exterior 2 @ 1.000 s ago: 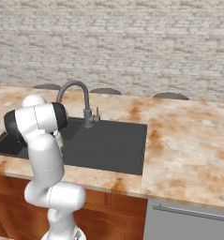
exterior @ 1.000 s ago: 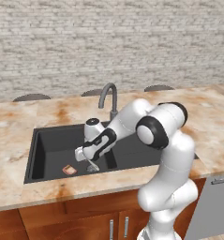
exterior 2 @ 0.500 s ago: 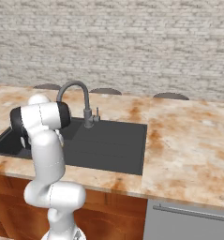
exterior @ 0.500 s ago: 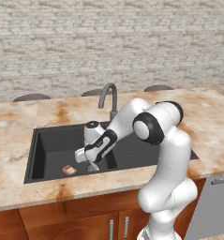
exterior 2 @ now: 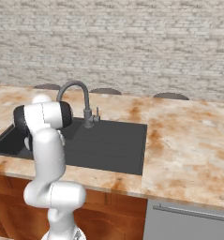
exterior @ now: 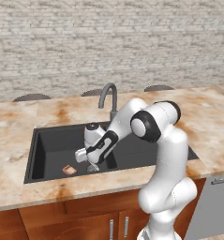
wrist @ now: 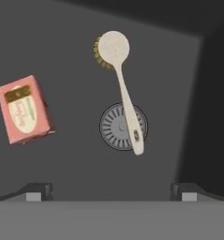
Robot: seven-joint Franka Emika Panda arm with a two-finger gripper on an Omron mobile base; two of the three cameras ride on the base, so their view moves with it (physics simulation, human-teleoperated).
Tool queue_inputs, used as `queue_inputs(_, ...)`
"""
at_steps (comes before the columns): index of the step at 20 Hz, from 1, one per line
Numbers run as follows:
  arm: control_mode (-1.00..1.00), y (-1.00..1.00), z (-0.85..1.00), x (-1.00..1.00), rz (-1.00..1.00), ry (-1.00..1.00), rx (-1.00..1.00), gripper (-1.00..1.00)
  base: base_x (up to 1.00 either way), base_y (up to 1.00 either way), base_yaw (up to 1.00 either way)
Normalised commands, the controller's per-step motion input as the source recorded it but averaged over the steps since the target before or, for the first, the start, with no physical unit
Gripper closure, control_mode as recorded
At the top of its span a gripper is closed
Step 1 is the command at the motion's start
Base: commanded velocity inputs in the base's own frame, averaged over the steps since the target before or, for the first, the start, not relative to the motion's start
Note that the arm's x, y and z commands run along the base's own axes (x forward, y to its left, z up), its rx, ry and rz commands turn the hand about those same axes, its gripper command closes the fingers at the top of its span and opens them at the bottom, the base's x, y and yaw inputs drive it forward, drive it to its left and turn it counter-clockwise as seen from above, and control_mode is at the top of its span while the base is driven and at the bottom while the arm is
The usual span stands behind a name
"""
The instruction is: Pick up the dish brush and bar soap from the sink, and place them back in the cabinet, and close the cabinet doors.
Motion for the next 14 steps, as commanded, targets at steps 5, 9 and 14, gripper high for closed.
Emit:
queue_inputs(5,-1.0,0.0,-0.09,0.26,0.0,-0.02,0.0,-1.0,0.0,0.0,0.0)
queue_inputs(9,-1.0,0.0,-0.21,0.2,0.0,-0.01,0.0,-1.0,0.0,0.0,0.0)
queue_inputs(14,-1.0,0.0,-0.27,0.2,0.0,-0.03,0.0,-1.0,0.0,0.0,0.0)
